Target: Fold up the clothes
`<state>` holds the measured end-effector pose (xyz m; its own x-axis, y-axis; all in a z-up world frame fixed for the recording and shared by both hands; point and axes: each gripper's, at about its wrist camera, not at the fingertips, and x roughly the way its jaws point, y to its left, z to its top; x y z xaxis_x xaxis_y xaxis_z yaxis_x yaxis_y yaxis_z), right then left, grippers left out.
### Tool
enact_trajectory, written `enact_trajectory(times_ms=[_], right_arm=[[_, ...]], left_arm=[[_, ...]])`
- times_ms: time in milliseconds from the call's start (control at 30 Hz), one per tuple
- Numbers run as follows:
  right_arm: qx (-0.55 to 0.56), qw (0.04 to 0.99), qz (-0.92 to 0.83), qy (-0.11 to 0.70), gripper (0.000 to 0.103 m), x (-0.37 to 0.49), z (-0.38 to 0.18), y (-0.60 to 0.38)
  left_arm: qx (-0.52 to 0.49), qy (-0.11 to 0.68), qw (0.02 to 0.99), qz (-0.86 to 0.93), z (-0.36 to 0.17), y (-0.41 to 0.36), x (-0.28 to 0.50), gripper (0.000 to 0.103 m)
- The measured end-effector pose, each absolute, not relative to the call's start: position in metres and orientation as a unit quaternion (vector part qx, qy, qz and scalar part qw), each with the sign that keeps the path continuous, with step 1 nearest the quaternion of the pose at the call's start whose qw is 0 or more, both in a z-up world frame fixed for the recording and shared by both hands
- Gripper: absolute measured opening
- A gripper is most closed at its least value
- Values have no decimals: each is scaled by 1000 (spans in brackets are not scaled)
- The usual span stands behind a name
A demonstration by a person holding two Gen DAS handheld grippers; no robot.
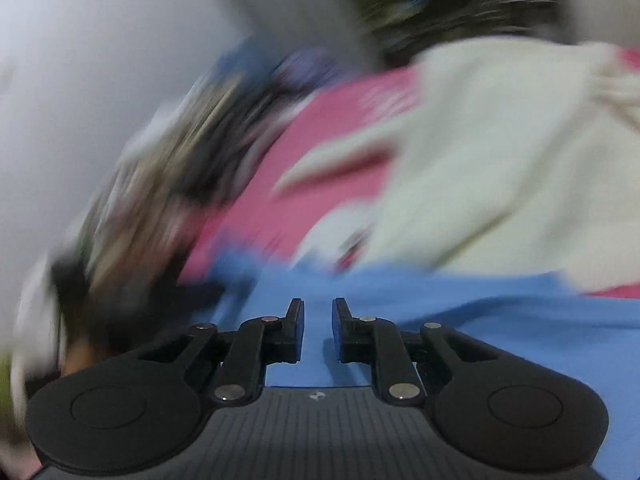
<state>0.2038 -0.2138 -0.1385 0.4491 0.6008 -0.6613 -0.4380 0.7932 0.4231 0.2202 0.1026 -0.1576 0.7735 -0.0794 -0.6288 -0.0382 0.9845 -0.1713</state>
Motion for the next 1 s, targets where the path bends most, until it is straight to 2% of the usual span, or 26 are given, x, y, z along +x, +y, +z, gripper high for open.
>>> enact_trajectory(times_ms=[167,233,333,433,500,600,733,800,867,933,967,1000], right_arm=[[52,800,369,470,16,222,-161,-171],[55,799,368,473,11,237,-168,-163],[85,836,326,433,11,256,-163,-168],[175,874,245,383,19,272,-159,-196],[220,875,234,362,19,272,-155,-211],[222,858,284,366,19,263,-150,-210],[188,791,380,440,23,256,-164,-181],[207,808,345,430,23,259,-169,-184],[238,830,295,409,17,263,-173,-191],[268,848,244,386,18,266,-177,-198],[278,851,234,380,24,260,-175,-207],[286,850,235,376,25,250,-170,-220]], left_arm=[[-188,339,921,26,-162,131,236,34],[-207,340,917,28,-164,137,233,34],[-191,328,925,28,-161,139,220,34],[-177,323,930,17,-157,140,207,35],[-162,318,934,8,-153,141,199,36],[-133,311,941,-6,-148,137,189,38],[-92,316,944,-18,-150,126,182,39],[-87,322,943,-13,-154,123,181,39],[-88,328,941,-7,-159,122,179,39],[-79,328,941,-5,-162,120,177,39],[-70,326,943,-5,-163,118,176,39],[-62,324,944,-5,-164,117,175,39]])
